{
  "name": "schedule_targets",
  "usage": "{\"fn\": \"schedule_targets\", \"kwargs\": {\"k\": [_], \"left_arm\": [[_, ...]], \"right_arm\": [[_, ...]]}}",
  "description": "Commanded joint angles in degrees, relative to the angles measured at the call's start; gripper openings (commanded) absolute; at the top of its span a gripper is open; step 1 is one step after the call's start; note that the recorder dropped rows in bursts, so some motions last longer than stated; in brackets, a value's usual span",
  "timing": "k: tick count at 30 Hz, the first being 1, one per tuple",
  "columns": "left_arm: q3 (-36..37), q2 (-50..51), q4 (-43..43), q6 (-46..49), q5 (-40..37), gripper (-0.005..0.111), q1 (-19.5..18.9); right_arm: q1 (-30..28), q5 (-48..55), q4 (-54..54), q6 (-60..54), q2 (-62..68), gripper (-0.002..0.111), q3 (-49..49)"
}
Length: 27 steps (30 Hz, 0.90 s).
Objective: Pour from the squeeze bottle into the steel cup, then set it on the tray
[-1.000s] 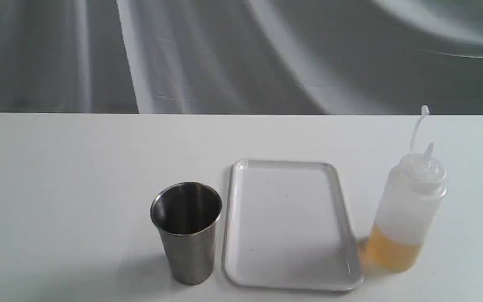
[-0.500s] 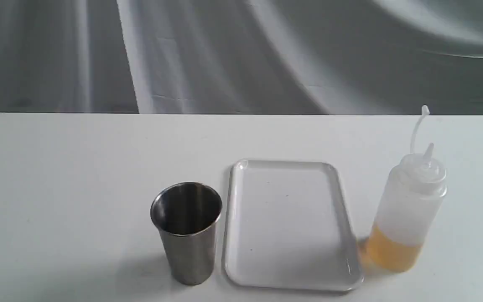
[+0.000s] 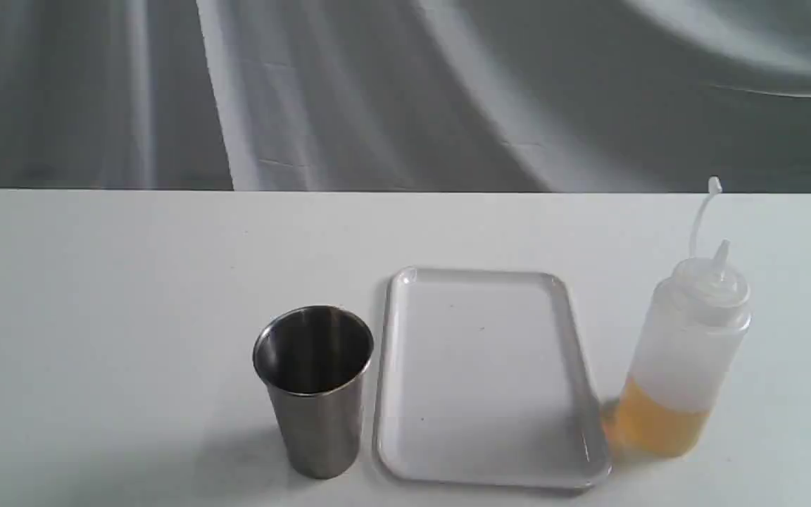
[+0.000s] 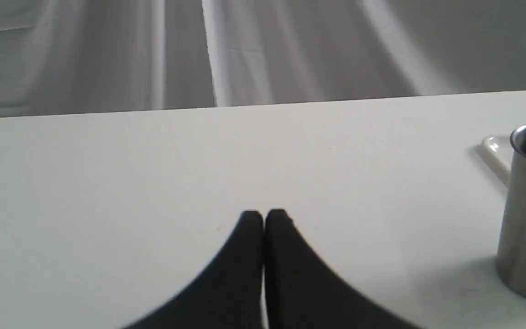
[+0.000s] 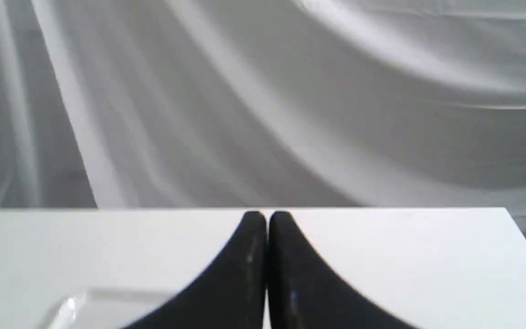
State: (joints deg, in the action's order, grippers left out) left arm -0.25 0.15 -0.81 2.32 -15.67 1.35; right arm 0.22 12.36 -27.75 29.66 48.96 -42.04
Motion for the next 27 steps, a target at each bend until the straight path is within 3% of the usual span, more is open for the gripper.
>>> {"fn": "schedule_targets", "kwargs": {"k": [1,5,16,19,22,27], "left_arm": [[0.3,-0.1,-0.1,-0.2,0.4,0.000,-0.1],[0.3,-0.1,-0.1,-0.2,0.4,0.000,-0.1],[0.3,-0.1,-0.1,-0.4,0.4,0.000,-0.1],[0.3,-0.1,-0.1,-0.4,0.4,0.000,-0.1],[0.3,-0.1,-0.1,-0.2,0.4,0.000,-0.1],[0.3,-0.1,-0.1,-0.2,0.4,0.000,-0.1]], "right_arm": [[1.8,-0.8,8.3,-12.0,0.2,0.000,3.6],[3.3,-9.0,9.3,-13.1,0.2,0.000,10.5],[3.3,-19.4,7.2,-15.5,0.0,0.000,25.0],[3.3,-25.0,7.2,-17.6,0.0,0.006,28.0],[3.3,-27.5,7.2,-17.6,0.0,0.025,29.7],[3.1,-26.4,6.1,-17.6,0.0,0.078,30.2]]}}
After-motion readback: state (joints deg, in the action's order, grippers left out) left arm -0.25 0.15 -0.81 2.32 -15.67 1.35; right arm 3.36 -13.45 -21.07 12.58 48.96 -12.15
